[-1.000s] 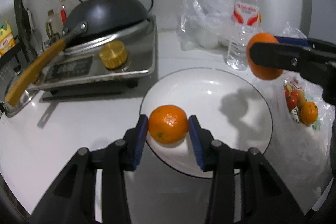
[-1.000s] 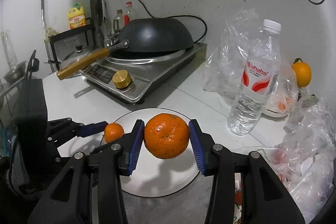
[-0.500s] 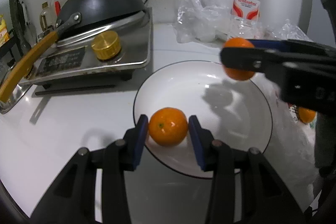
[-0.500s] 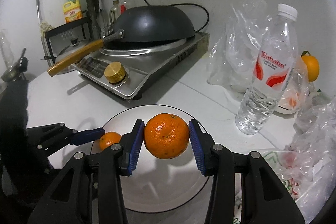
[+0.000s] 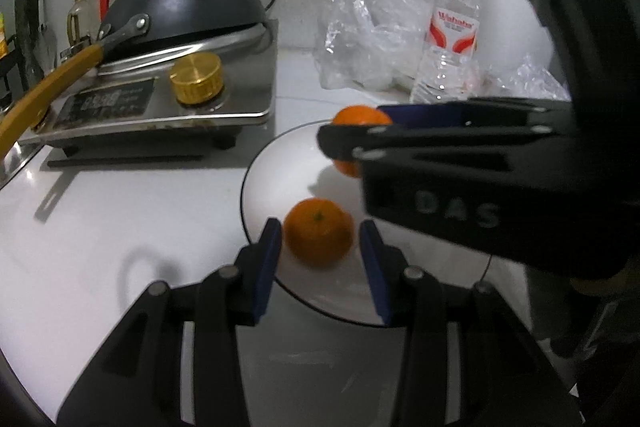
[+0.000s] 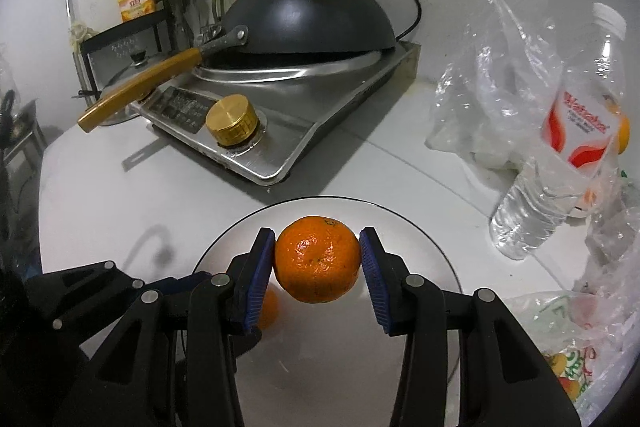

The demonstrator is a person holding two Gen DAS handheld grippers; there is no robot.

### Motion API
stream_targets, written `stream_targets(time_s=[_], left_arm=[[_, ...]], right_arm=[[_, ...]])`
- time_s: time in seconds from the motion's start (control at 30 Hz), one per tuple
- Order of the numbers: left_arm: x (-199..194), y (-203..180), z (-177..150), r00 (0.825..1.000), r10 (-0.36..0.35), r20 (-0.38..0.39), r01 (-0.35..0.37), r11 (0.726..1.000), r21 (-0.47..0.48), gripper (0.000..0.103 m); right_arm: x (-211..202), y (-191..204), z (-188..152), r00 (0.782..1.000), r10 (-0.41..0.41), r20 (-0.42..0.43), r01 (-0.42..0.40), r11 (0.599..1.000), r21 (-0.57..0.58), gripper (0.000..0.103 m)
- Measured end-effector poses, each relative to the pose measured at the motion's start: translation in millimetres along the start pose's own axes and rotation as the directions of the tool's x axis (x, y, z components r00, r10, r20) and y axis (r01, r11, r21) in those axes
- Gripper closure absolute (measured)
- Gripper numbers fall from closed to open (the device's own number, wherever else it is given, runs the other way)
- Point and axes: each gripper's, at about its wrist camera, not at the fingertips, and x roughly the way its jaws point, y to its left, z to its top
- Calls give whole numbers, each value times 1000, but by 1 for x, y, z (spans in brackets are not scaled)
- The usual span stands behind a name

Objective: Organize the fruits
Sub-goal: 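Open the left tool while the right tool releases its mandarin onto the plate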

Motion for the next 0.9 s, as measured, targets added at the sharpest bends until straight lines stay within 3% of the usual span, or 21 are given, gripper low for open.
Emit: stream_targets(time_s=[0.33, 0.6, 0.7, 0.9], left_arm=[[-10, 15, -3, 998, -42, 44, 46, 996, -79, 61], [-9, 17, -2, 998, -44, 47, 48, 995, -85, 61], [-9, 16, -2, 998, -36, 49, 40, 996, -83, 61], [-14, 16, -2, 998, -29, 48, 33, 996, -89, 59]], right_arm=[[22, -2, 0, 996, 76, -45, -74, 996, 50, 56], [25, -1, 0, 994, 84, -62, -82, 996, 48, 55], [17, -2, 0, 996, 78, -41, -77, 996, 45, 43], [2, -5, 0, 998, 56, -15, -55, 997, 49, 42]])
